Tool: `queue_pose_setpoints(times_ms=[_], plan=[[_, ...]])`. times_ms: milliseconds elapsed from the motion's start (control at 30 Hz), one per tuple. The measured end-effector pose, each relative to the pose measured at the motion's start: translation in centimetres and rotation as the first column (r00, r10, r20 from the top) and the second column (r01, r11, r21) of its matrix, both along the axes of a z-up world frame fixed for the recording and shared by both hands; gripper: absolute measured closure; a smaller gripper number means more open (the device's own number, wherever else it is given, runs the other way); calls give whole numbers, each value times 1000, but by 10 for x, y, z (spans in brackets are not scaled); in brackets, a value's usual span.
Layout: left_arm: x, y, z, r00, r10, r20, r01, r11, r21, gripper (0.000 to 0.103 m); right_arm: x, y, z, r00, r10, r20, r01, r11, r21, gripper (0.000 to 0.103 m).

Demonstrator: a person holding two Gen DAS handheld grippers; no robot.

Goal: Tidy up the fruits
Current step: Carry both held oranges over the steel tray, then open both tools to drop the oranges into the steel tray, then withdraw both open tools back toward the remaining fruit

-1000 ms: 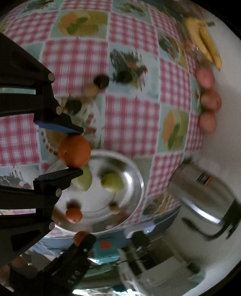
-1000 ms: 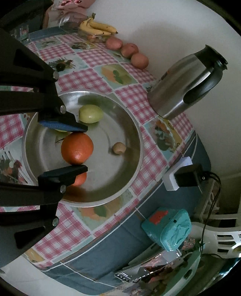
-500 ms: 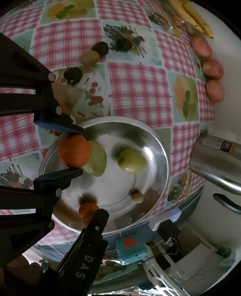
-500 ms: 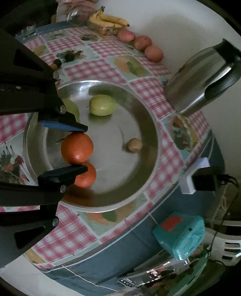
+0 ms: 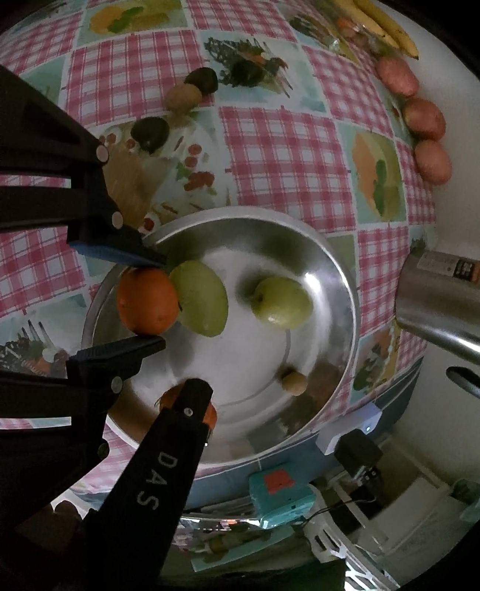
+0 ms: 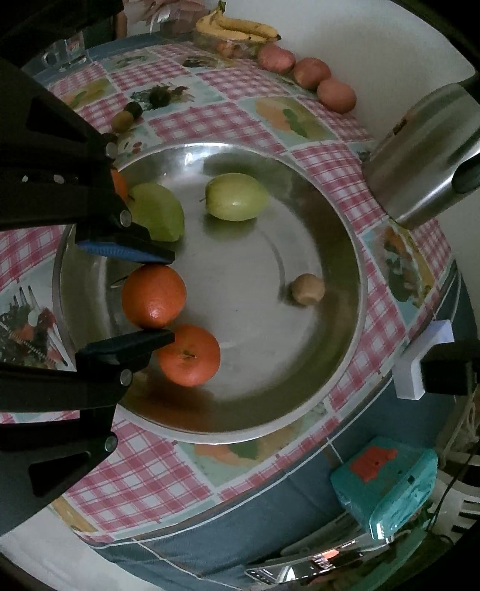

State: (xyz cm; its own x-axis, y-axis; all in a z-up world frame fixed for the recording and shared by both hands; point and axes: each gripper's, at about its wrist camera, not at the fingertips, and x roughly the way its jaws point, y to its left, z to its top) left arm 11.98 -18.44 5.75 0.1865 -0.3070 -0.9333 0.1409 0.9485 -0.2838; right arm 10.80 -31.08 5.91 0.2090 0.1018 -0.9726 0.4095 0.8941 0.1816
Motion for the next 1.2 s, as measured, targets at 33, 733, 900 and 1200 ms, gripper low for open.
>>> queue_pose_setpoints(times_ms=[33,733,900,1200], plan=[[0,-1,0,1000,-2,-2,2,1000,-1,60,1,1,-1,1000,2,-5,-2,1000,0,65],[8,56,20,983,185,10,-185,982,35,42,0,11,34,998,33,56,-30,998,-49,63],[6,91,27,961,276,17,-277,959,60,39,0,25,33,996,73,44,-69,995,-75,58],[1,137,44,923,381,60,-384,920,75,35,1,56,39,985,163,57,-157,982,-105,49]])
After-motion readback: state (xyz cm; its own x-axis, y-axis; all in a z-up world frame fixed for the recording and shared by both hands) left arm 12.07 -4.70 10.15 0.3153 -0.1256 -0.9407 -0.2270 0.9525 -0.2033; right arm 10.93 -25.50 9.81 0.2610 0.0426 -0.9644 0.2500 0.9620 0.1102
